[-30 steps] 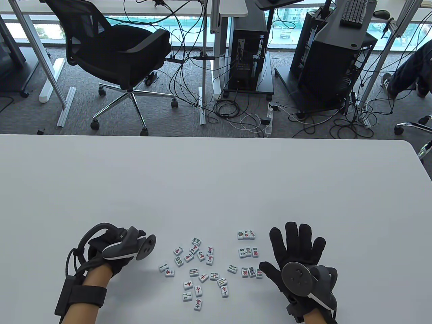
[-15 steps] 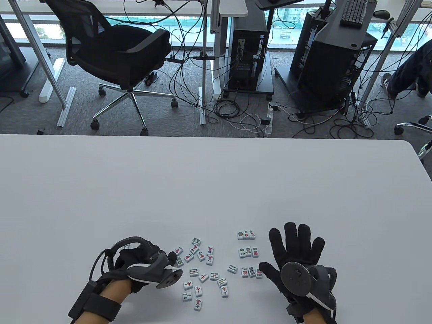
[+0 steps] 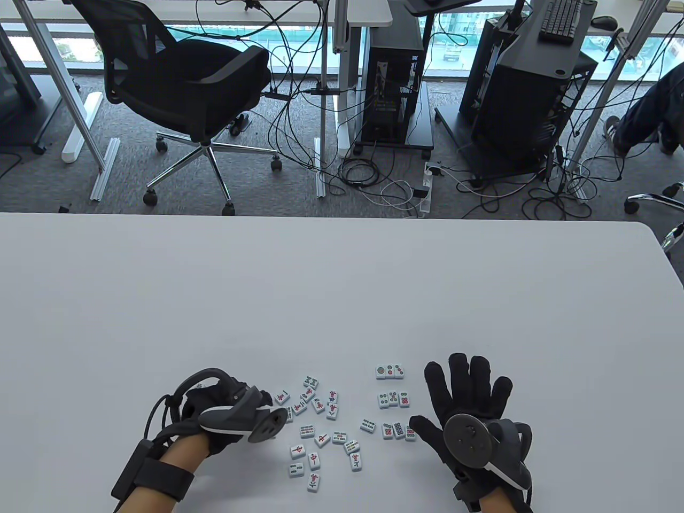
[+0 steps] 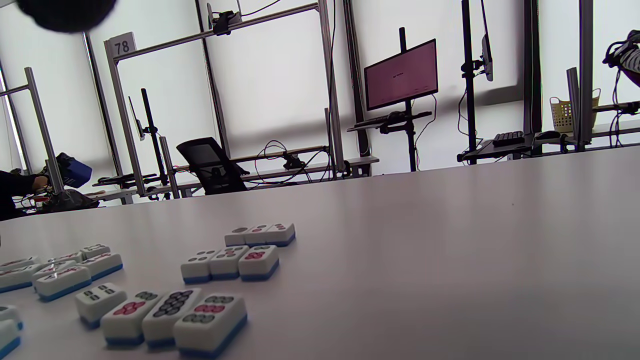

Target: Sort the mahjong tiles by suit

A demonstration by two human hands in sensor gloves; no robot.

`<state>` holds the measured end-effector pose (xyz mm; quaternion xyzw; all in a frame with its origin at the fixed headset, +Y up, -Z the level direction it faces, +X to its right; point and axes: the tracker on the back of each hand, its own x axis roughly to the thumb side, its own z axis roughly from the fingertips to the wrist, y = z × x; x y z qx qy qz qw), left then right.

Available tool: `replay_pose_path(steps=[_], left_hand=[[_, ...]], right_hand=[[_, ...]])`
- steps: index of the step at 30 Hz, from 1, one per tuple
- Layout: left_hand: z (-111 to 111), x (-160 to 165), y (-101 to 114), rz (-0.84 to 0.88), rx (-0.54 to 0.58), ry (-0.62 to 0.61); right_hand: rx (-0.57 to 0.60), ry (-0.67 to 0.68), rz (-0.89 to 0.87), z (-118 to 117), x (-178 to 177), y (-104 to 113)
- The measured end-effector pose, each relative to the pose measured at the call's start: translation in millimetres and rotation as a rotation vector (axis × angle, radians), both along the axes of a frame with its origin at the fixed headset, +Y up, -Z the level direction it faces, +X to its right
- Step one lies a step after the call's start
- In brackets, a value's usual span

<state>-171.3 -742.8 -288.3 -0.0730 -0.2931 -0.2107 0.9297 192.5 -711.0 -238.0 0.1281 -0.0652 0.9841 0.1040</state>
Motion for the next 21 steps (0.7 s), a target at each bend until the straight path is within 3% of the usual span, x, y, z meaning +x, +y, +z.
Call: replay_pose_path(steps=[3, 7, 11, 21], left_hand=[[-18, -24, 13, 0.059, 0.002, 0.155], [-32, -56, 12, 0.094, -0.023, 0.331], [-34, -69, 1, 0.089, -0.036, 0.38], [-33, -72, -16, -0.02, -0.029, 0.368]], right_hand=[[-0.004, 0.001, -0.001, 0, 0, 0], [-0.006, 0.004, 0.001, 0, 0, 0], [-0.009, 0.004, 0.005, 0, -1, -1], [-0.022, 0.002, 0.013, 0, -1, -1]])
